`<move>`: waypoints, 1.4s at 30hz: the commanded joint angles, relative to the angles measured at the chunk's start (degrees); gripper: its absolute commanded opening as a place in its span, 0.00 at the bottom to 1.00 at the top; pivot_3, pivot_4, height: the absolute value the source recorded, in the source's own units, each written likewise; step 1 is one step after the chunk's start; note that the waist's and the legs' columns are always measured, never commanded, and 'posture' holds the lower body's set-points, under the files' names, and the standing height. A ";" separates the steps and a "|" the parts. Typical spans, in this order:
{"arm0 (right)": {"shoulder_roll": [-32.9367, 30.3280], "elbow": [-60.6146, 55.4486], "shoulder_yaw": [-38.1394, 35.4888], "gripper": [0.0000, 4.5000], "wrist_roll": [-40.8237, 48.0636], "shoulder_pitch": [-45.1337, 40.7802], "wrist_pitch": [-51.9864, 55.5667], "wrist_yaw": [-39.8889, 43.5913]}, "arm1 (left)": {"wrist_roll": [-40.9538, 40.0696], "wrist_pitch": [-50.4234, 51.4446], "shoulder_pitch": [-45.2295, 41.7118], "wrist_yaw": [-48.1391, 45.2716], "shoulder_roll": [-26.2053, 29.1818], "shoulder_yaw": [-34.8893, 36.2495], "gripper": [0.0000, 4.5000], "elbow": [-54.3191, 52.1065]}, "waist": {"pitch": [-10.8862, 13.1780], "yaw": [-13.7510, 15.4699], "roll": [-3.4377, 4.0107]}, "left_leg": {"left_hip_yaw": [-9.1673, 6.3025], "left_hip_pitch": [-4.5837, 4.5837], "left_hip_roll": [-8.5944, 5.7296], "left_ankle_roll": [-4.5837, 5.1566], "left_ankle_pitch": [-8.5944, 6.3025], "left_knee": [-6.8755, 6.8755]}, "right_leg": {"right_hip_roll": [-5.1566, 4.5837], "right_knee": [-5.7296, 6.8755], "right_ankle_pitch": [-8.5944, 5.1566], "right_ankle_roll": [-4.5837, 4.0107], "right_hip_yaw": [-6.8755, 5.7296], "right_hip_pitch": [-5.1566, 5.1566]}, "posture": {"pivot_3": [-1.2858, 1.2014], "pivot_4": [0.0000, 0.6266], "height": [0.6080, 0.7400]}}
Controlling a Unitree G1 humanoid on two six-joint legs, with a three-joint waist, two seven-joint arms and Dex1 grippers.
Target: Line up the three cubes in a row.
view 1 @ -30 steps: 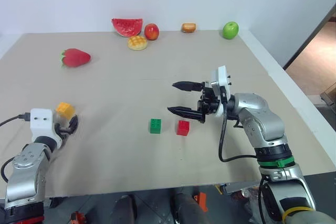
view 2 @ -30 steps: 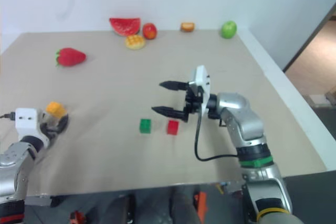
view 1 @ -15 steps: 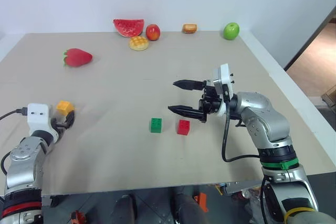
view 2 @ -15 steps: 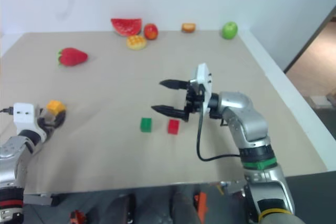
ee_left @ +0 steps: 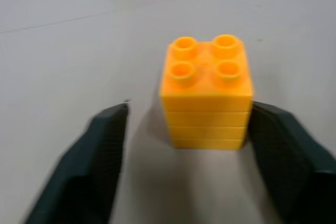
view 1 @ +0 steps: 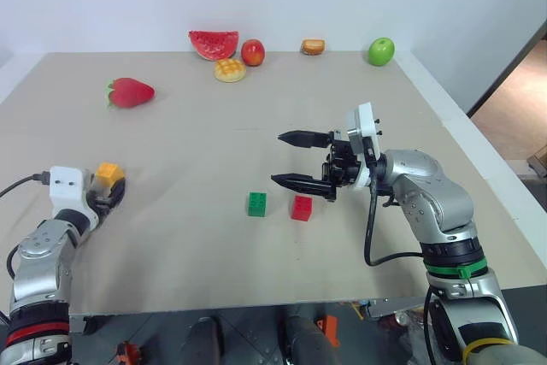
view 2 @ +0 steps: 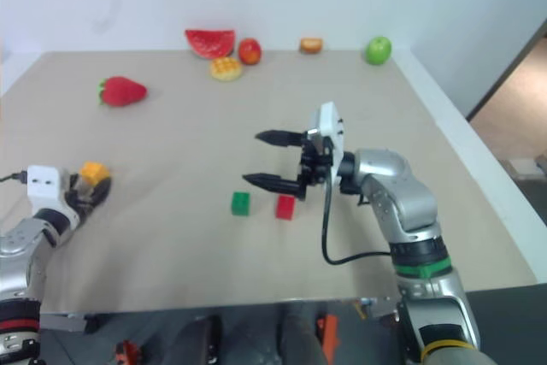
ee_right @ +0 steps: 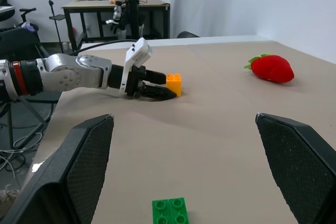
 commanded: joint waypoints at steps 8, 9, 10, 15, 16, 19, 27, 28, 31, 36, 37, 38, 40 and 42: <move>-0.16 -0.81 -0.58 1.00 0.39 -0.68 -0.36 0.21 | -3.34 -1.00 -3.25 -6.67 0.38 -2.36 0.29 -1.73 | 0.00 0.07 0.00 | -0.01 -0.05 -0.01 0.00 0.00 0.01 | 0.00 0.00 -0.02 0.04 -0.01 0.00 | 0.52 0.24 1.00; -0.21 -0.80 -0.60 1.00 0.41 -0.70 -0.32 0.24 | -3.96 -1.23 -3.62 -8.91 0.70 -3.24 0.29 -2.25 | 0.00 0.07 0.00 | -0.01 -0.06 -0.01 0.00 0.00 0.02 | 0.00 0.00 -0.01 0.04 -0.02 0.00 | 0.52 0.24 1.00; -0.24 -0.72 -0.62 1.00 0.42 -0.74 -0.31 0.29 | -4.23 -1.45 -3.87 -10.27 0.92 -3.80 0.29 -2.45 | 0.00 0.04 0.00 | -0.01 -0.06 -0.01 0.00 0.00 0.02 | 0.00 0.00 -0.01 0.04 -0.01 0.00 | 0.52 0.24 1.00; -3.16 -2.64 -2.11 1.00 2.25 0.49 2.60 1.37 | -7.79 -4.44 -6.36 -32.54 4.42 -12.96 0.29 -6.80 | 0.00 0.03 0.00 | -0.01 -0.08 0.00 -0.01 0.00 0.00 | 0.02 -0.01 -0.03 0.04 -0.02 -0.04 | 0.52 0.24 1.00; -4.63 -3.70 -2.72 1.00 3.56 1.34 4.34 2.10 | -8.36 -4.95 -6.81 -37.32 5.39 -14.87 0.29 -7.02 | 0.00 0.14 0.00 | -0.01 -0.10 0.00 -0.01 0.00 -0.01 | 0.02 -0.02 -0.05 -0.01 -0.02 -0.05 | 0.52 0.24 1.00; -10.10 -7.11 -4.68 1.00 7.14 5.58 8.07 5.19 | -7.37 -7.86 -8.80 -46.73 7.77 -19.04 0.29 -4.01 | 0.00 0.24 0.01 | -0.02 -0.14 -0.05 -0.07 -0.04 -0.02 | -0.03 -0.02 -0.14 -0.17 0.02 -0.03 | 0.52 0.24 1.00; -16.72 -13.03 -12.01 1.00 11.60 14.68 11.75 2.86 | -2.08 -18.43 -20.63 -60.20 6.46 -26.12 0.29 15.18 | 0.01 -0.04 0.01 | -0.08 -0.14 -0.05 -0.09 -0.13 0.01 | 0.08 0.00 -0.36 0.09 0.03 -0.03 | 0.52 0.24 1.00; -16.71 -13.92 -12.64 1.00 12.17 15.32 12.20 2.10 | -1.44 -19.92 -22.14 -61.07 5.98 -26.47 0.29 17.95 | 0.01 -0.02 0.01 | -0.08 -0.12 -0.04 -0.09 -0.13 0.02 | 0.09 0.00 -0.34 0.10 0.04 -0.02 | 0.52 0.24 1.00; -16.68 -16.48 -13.55 1.00 12.78 17.44 12.82 0.12 | -0.33 -22.78 -26.36 -62.34 4.35 -26.58 0.29 25.42 | 0.01 -0.03 0.01 | -0.09 -0.13 -0.05 -0.08 -0.12 0.08 | 0.10 0.00 -0.29 0.17 0.06 0.00 | 0.52 0.24 1.00; -16.90 -18.81 -14.67 1.00 13.34 20.16 12.97 -1.94 | 0.42 -25.52 -29.06 -63.76 1.58 -26.42 0.29 31.75 | 0.01 0.06 0.01 | -0.10 -0.23 -0.09 -0.09 -0.12 0.11 | 0.07 -0.01 -0.21 0.46 0.10 0.00 | 0.52 0.24 1.00; -16.92 -19.08 -14.85 1.00 13.53 20.42 13.00 -2.22 | 0.48 -25.95 -29.04 -64.05 0.98 -26.51 0.29 32.14 | 0.01 0.06 0.01 | -0.10 -0.23 -0.11 -0.09 -0.12 0.10 | 0.06 -0.01 -0.22 0.48 0.12 0.00 | 0.52 0.24 1.00; -16.92 -19.25 -14.85 1.00 13.67 20.47 13.06 -2.54 | 0.50 -26.22 -28.98 -64.41 0.34 -26.62 0.29 32.44 | 0.01 0.06 0.01 | -0.10 -0.23 -0.11 -0.09 -0.12 0.10 | 0.06 -0.01 -0.23 0.49 0.11 0.01 | 0.52 0.24 1.00; -16.98 -19.52 -14.77 1.00 13.92 20.50 13.14 -3.01 | 0.50 -26.62 -28.72 -64.98 -0.56 -26.71 0.29 32.65 | 0.01 0.06 0.01 | -0.15 -0.24 -0.11 -0.09 -0.12 0.10 | 0.07 -0.01 -0.23 0.49 0.09 0.01 | 0.52 0.24 1.00; -17.08 -19.61 -14.60 1.00 14.04 20.38 13.22 -3.26 | 0.49 -27.06 -28.33 -65.30 -1.18 -26.68 0.29 32.58 | 0.01 0.06 0.01 | -0.17 -0.24 -0.11 -0.09 -0.12 0.10 | 0.08 0.00 -0.22 0.49 0.09 0.02 | 0.52 0.24 1.00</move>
